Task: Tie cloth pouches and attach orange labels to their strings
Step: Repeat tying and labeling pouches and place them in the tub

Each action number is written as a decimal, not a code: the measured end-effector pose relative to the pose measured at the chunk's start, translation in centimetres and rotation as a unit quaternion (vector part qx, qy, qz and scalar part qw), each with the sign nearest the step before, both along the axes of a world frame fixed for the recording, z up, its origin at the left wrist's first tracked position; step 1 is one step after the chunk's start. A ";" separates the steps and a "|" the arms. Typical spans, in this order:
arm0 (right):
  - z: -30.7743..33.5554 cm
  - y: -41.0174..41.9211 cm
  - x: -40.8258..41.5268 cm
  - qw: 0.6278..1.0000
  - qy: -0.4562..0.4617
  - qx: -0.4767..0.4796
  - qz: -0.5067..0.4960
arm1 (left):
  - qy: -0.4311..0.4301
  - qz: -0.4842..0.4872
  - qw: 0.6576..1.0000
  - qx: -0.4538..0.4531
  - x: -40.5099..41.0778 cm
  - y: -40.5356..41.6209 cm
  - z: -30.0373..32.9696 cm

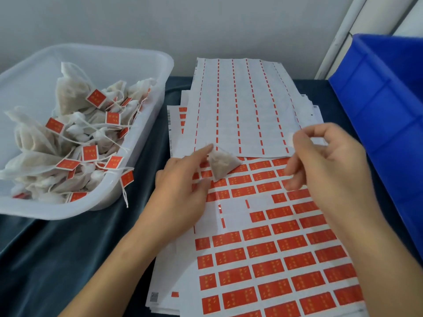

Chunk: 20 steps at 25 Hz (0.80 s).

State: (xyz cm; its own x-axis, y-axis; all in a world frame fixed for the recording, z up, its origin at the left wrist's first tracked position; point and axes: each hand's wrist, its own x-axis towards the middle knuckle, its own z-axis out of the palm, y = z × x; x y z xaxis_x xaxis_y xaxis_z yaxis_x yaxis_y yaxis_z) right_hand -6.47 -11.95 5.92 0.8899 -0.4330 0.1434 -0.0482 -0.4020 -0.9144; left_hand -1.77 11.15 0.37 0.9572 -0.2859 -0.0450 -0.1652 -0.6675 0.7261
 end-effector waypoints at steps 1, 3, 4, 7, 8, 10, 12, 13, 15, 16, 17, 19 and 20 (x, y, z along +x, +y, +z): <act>0.1 0.0 0.9 1.000 -0.013 0.005 0.010 | 0.000 0.024 0.999 -0.030 0.3 -0.4 0.4; -0.3 0.4 2.9 0.999 -0.016 0.014 0.032 | -0.015 0.070 0.996 -0.046 1.6 -1.9 1.2; -0.8 0.8 3.8 0.999 -0.011 0.021 0.045 | -0.021 0.084 0.995 -0.040 2.4 -2.7 1.4; -2.8 2.3 5.5 0.996 -0.003 0.048 0.073 | -0.024 0.100 0.993 -0.051 4.1 -5.1 1.8; -3.6 2.5 5.7 0.996 -0.008 0.056 0.075 | -0.029 0.102 0.992 -0.069 4.4 -5.7 1.6; -4.7 2.5 5.8 0.995 -0.025 0.065 0.067 | -0.044 0.100 0.989 -0.104 4.7 -6.5 1.2; -5.3 2.2 5.7 0.995 -0.043 0.069 0.049 | -0.060 0.102 0.984 -0.132 4.6 -6.5 0.8; -5.5 2.1 5.6 0.995 -0.051 0.074 0.042 | -0.065 0.105 0.982 -0.146 4.5 -6.4 0.7; -5.7 2.1 5.4 0.994 -0.063 0.085 0.032 | -0.068 0.107 0.978 -0.164 4.4 -6.2 0.4; -5.7 2.2 5.4 0.993 -0.067 0.089 0.031 | -0.067 0.105 0.978 -0.170 4.4 -6.2 0.3; -5.6 2.3 5.4 0.993 -0.071 0.093 0.033 | -0.068 0.099 0.976 -0.179 4.3 -6.1 0.3; -5.5 2.3 5.3 0.990 -0.084 0.107 0.042 | -0.072 0.088 0.972 -0.204 4.2 -6.1 0.4; -5.5 2.3 5.4 0.988 -0.089 0.115 0.046 | -0.073 0.083 0.970 -0.217 4.2 -6.1 0.5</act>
